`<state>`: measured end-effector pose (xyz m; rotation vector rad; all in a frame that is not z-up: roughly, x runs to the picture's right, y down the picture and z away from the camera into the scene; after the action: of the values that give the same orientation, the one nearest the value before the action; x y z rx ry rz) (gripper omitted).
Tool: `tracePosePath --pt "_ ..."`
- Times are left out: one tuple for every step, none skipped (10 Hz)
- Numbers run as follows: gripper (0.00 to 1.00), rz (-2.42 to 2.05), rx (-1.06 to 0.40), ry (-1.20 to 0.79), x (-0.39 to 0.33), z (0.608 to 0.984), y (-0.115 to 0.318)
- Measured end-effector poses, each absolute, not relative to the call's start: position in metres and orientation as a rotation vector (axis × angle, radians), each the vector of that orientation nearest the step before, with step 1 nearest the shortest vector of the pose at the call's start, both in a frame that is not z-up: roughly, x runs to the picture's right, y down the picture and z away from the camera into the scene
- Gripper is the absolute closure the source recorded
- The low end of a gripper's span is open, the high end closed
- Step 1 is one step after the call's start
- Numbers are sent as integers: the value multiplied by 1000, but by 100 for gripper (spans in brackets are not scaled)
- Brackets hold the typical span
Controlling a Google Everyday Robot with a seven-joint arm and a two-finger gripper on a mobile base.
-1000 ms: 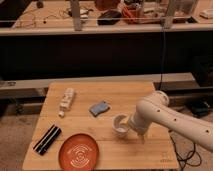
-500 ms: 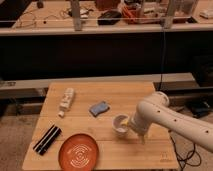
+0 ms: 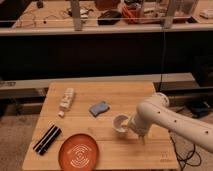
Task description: Pick up the ceramic cup
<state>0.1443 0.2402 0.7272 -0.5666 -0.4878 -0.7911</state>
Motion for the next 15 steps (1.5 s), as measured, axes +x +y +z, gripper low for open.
tracePosePath --pt "20 -788 -568 -488 144 727 241" --pt "20 -784 -570 -488 145 727 242" --pt "20 -783 -573 -488 145 727 242" --pt "20 -781 -574 -489 145 727 243" --pt "20 -780 -575 -489 145 727 243" --pt "20 -778 -576 -490 146 727 243" --pt "20 -776 -577 -490 146 727 244" --pt "20 -774 -579 -490 146 727 244" --pt "21 -772 -581 -490 146 727 245" --pt "25 -770 -582 -491 145 726 245" --pt "25 -768 -583 -491 145 726 245" --pt "25 -766 -585 -491 145 726 246" --pt "25 -765 -585 -491 145 726 246" --pt "25 -763 -587 -492 145 726 246" --pt "26 -761 -588 -492 145 725 246"
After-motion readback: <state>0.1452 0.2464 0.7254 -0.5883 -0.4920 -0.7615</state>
